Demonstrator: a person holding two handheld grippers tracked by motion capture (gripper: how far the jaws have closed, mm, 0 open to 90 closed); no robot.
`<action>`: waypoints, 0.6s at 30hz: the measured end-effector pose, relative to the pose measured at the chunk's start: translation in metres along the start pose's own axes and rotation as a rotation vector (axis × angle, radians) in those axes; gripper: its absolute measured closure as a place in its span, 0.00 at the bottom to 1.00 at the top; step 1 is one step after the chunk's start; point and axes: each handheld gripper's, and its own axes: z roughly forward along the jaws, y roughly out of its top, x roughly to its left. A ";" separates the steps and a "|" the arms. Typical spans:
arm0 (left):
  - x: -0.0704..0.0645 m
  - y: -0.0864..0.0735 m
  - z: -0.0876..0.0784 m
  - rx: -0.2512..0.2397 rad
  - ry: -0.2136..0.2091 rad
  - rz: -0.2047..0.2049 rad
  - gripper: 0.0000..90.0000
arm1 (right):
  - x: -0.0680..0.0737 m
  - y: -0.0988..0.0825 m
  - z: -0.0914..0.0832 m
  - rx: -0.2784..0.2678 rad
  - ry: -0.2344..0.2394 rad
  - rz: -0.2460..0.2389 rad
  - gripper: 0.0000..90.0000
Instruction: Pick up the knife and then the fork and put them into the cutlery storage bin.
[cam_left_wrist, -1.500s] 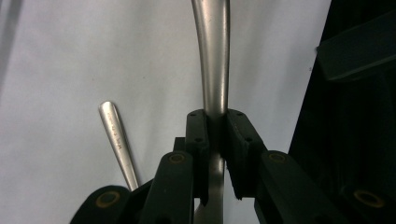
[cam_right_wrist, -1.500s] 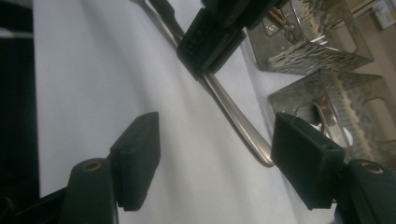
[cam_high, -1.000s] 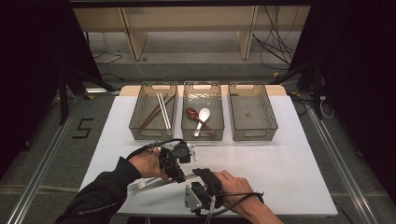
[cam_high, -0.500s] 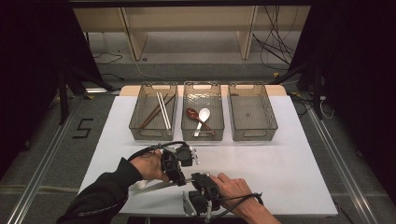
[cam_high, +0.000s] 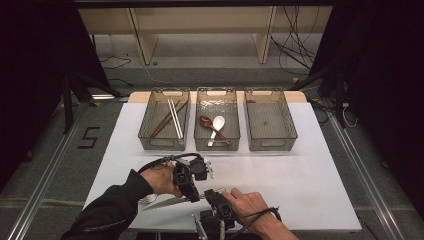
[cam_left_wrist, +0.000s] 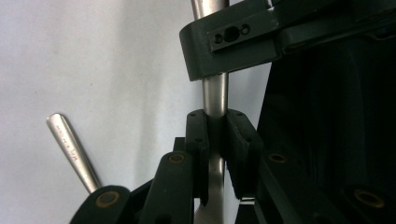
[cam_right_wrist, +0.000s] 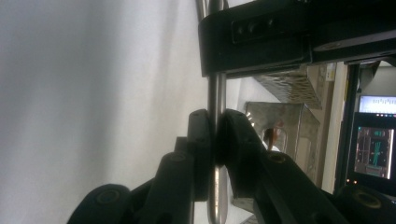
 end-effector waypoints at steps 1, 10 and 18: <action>0.000 0.000 0.000 -0.002 -0.001 0.000 0.88 | 0.000 0.000 0.000 0.002 -0.002 -0.009 0.92; 0.000 -0.001 -0.001 -0.031 0.002 0.004 0.86 | -0.002 -0.001 -0.003 0.009 0.011 -0.013 0.94; 0.007 -0.013 -0.020 -0.121 0.035 -0.029 0.66 | -0.006 -0.009 -0.006 0.020 -0.003 0.016 0.94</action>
